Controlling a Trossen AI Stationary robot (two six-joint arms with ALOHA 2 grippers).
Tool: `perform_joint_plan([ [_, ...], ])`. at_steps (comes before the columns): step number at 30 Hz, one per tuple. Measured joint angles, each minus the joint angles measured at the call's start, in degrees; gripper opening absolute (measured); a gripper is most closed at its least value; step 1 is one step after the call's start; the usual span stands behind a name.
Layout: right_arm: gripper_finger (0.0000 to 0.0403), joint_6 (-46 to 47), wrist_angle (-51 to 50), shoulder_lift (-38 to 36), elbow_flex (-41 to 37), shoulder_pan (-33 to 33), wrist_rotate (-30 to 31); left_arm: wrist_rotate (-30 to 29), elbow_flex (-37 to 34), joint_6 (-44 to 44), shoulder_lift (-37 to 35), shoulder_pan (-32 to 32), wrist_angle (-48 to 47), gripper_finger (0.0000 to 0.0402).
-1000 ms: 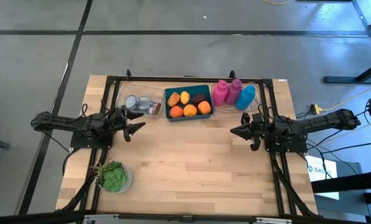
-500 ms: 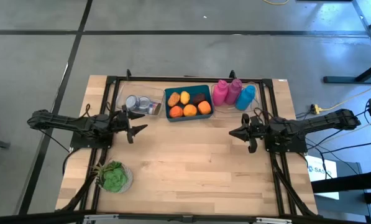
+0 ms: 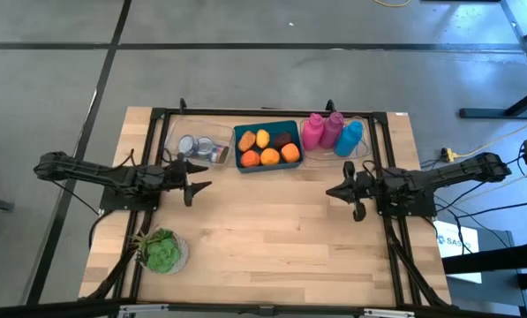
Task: Pick & Place Food Item
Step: Return to Home Position
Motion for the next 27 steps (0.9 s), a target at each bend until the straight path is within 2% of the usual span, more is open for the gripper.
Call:
perform_joint_plan([
  [5, 0.0006, -5.84, 1.58, -0.59, 0.00, 1.35, -3.07, 3.96, -0.03, -1.20, 0.52, 0.00, 0.58, 0.0255],
  [10, 0.0006, -8.08, 1.60, -0.93, 0.00, 2.27, -6.80, 7.60, -0.04, 2.25, 0.28, 0.00, 2.52, 0.0255],
  [14, 0.0006, -9.03, 1.59, -0.94, 0.00, 2.26, -6.35, 9.43, -0.04, 2.23, 0.30, 0.00, 1.52, 0.0255],
  [27, 0.0006, -8.77, 1.57, -0.90, 0.00, 2.21, -4.23, 9.54, -0.04, 2.20, 0.30, 0.00, 1.75, 0.0255],
])
